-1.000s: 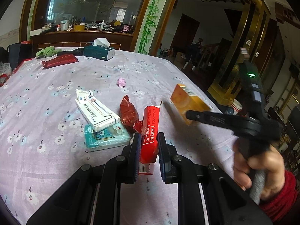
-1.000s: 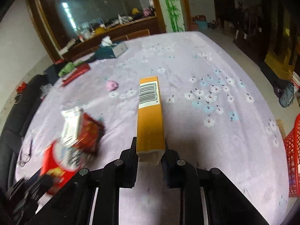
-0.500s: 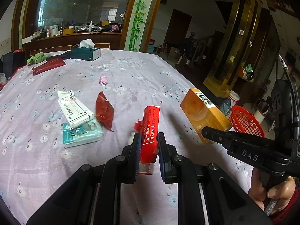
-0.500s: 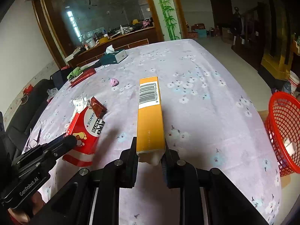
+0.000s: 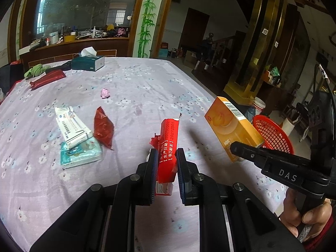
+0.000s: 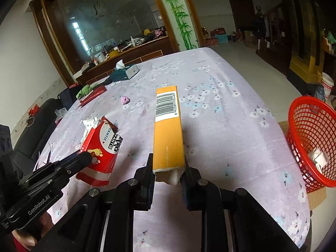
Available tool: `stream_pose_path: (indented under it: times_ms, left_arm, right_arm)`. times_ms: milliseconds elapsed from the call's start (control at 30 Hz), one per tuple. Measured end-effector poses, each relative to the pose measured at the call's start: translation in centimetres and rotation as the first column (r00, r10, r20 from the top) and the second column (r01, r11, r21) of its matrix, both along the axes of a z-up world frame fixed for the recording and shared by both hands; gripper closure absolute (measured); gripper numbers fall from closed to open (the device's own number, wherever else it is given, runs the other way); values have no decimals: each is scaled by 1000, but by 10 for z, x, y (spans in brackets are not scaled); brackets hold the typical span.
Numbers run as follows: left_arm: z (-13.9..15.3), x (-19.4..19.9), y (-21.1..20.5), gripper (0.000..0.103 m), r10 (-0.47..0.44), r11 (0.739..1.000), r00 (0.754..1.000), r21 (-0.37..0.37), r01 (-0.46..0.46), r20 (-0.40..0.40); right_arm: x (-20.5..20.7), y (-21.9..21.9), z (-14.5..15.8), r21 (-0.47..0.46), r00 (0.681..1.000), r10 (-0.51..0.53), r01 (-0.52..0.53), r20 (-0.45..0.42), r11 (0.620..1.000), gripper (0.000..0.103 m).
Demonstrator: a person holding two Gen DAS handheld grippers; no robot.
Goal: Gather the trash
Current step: 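Carry both items to the red wastebasket and open both tools over it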
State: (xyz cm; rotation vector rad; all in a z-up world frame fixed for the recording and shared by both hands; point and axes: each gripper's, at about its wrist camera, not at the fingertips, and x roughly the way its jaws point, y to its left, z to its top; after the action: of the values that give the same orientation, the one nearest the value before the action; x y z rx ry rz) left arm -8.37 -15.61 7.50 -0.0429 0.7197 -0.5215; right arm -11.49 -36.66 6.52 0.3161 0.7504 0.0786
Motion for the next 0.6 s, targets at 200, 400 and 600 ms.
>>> stream_pose_path:
  times_ms: [200, 400, 600]
  left_arm:
    - [5, 2, -21, 87, -43, 999, 999, 3, 43, -2]
    - [15, 2, -65, 87, -138, 990, 990, -12, 138, -9]
    - [28, 1, -131, 87, -264, 963, 964, -69, 262, -22]
  right_arm:
    - [-13, -21, 5, 18, 999, -43, 42, 13, 999, 80]
    - [-32, -67, 13, 28, 988, -147, 146, 43, 989, 80]
    - [-57, -133, 23, 32, 949, -311, 309, 58, 950, 80]
